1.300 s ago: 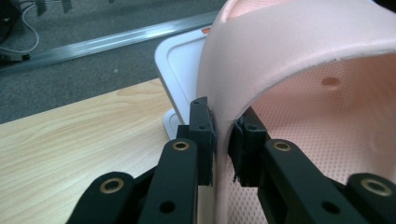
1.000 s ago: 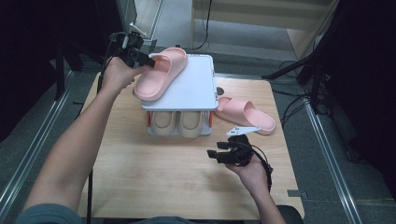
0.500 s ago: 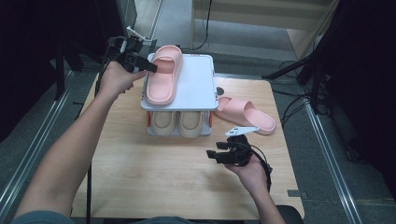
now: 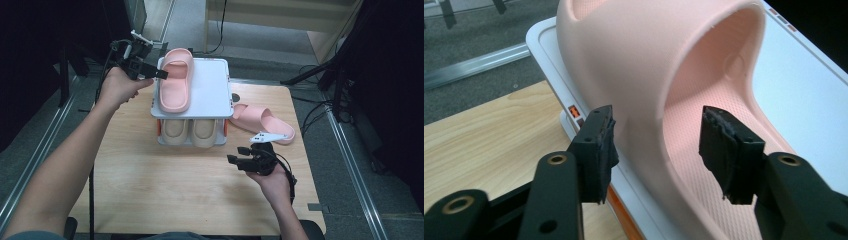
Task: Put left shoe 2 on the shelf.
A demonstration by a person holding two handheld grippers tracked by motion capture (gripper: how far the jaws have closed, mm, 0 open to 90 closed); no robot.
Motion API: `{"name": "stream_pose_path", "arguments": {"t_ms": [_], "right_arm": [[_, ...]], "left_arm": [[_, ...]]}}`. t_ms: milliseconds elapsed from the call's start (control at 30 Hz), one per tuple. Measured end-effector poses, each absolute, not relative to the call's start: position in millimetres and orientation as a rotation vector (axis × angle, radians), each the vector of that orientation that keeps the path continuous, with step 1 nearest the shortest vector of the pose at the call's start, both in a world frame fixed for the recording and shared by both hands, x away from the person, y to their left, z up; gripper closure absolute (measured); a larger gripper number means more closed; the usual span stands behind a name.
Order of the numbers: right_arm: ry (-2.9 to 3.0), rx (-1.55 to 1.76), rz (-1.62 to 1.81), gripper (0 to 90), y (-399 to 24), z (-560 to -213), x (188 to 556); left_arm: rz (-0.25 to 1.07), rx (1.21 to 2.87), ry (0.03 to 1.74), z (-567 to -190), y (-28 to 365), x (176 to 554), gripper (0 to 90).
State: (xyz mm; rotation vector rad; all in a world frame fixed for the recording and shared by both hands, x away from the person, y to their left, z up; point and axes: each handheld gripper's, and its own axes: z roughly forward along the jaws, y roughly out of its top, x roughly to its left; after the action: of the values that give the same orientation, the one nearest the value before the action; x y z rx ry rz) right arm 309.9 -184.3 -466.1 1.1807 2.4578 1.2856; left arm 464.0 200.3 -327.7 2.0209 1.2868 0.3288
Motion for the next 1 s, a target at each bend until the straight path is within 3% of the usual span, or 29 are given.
{"name": "stream_pose_path", "arguments": {"t_ms": [567,1000], "right_arm": [[2.347,1.242,1.271,51.5,-220.2,-463.4,332.7],[2.298,1.337,1.210,71.6,-241.6,-469.6,372.8]], "left_arm": [[0.303,2.037,1.215,-332.0,214.0,420.2,41.1],[0.253,1.980,1.209,-351.4,233.9,386.0,40.3]]}}
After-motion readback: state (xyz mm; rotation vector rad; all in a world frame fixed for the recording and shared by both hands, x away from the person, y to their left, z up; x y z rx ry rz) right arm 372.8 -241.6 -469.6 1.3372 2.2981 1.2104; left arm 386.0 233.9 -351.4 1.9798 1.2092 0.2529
